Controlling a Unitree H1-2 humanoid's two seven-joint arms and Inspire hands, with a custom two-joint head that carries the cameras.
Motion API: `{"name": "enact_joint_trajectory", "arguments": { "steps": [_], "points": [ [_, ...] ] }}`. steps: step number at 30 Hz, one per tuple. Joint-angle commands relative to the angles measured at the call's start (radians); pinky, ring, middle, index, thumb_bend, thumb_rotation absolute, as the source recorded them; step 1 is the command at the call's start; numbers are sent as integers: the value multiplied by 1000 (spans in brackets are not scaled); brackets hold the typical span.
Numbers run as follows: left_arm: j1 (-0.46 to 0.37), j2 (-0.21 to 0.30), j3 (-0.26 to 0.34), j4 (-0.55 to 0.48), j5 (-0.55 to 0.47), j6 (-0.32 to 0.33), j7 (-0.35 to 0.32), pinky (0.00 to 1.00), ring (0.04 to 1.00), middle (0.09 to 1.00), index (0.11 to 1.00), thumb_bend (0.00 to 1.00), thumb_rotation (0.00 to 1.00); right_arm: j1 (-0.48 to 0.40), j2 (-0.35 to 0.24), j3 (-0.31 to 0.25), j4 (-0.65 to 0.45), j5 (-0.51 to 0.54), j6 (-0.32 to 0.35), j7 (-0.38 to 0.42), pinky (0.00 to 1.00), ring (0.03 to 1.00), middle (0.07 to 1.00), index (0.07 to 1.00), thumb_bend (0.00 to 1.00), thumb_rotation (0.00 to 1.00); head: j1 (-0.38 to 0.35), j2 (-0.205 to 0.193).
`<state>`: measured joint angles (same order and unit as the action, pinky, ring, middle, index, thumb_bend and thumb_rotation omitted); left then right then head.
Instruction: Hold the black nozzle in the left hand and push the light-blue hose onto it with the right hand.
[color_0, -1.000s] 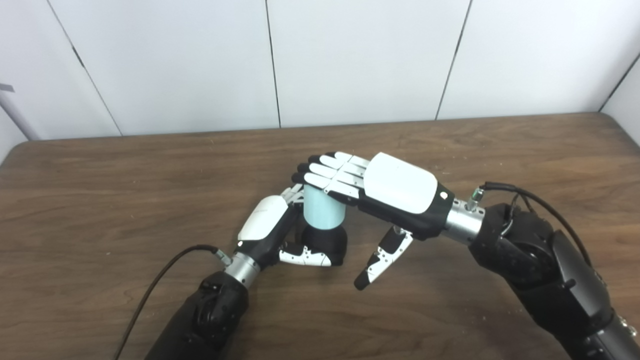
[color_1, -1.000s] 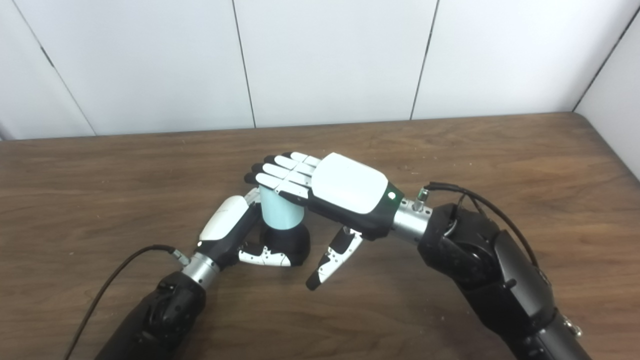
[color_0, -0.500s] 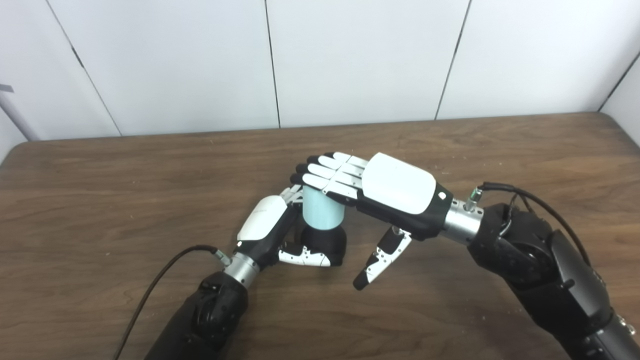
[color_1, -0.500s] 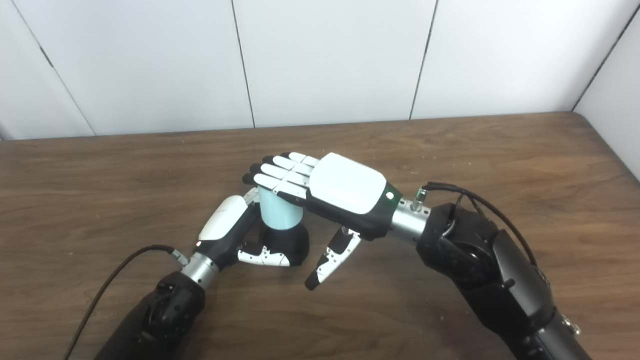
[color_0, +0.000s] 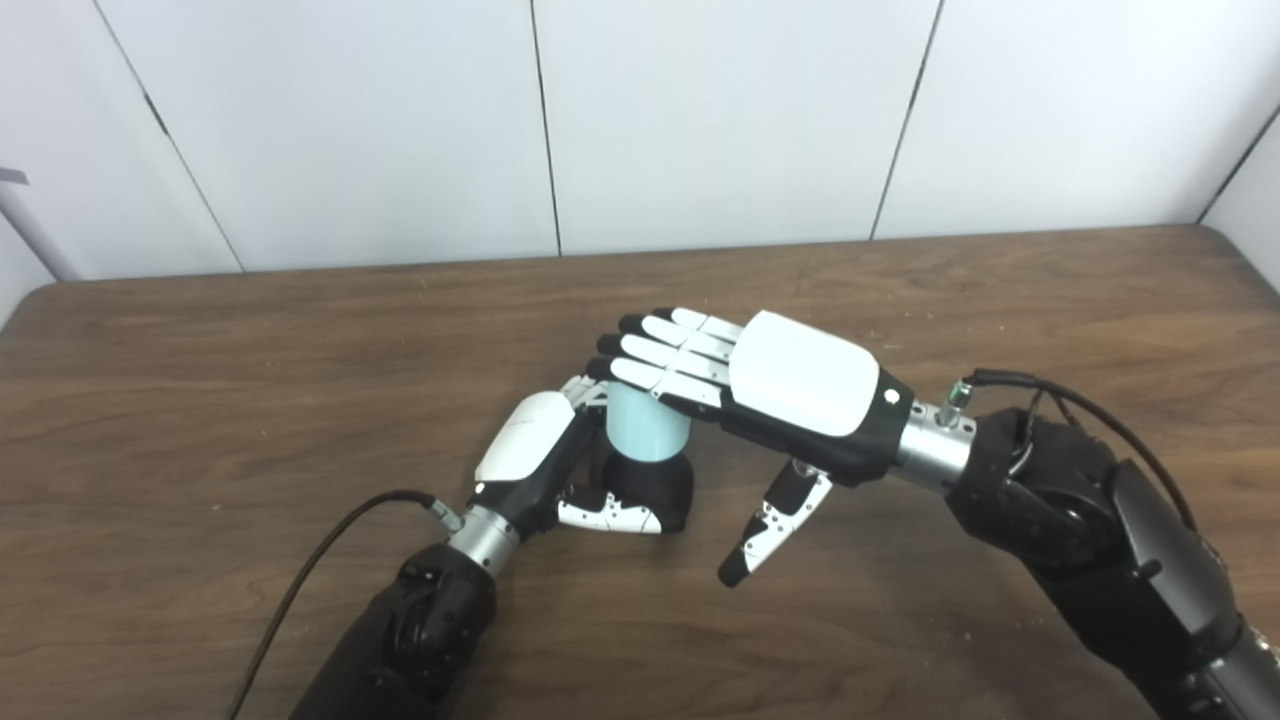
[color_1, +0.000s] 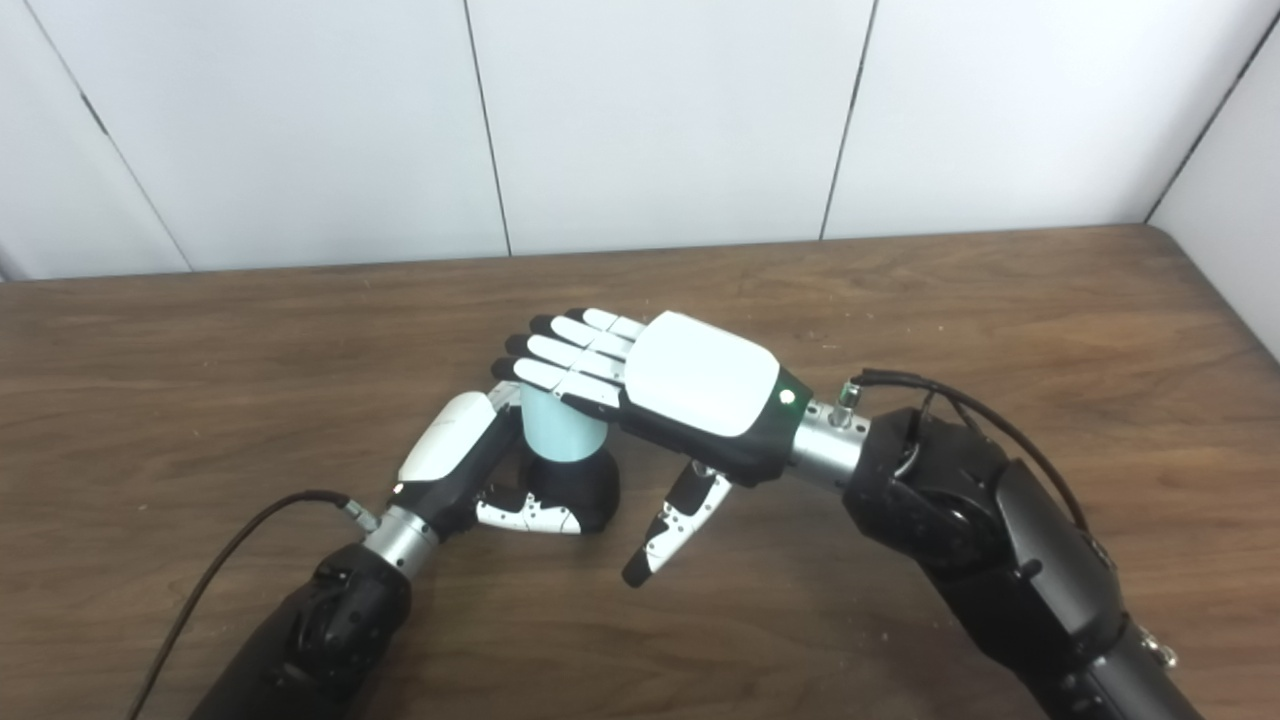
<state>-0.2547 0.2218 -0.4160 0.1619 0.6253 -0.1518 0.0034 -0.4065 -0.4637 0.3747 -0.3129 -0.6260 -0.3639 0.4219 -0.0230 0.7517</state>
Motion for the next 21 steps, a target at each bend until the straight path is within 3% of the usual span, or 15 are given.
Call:
{"name": "enact_joint_trajectory", "arguments": {
  "steps": [1,21],
  "points": [
    [183,26,-59,113,24,14,-36,1000,1000,909,410,738,514,18,-31,36,2,-32,-22,62,962,986,1000,993,824,461,1,1],
    [185,27,-59,106,25,22,-42,1000,1000,909,406,743,519,24,-21,54,7,-44,6,72,965,985,1000,989,811,461,-2,4]
  ]
}}
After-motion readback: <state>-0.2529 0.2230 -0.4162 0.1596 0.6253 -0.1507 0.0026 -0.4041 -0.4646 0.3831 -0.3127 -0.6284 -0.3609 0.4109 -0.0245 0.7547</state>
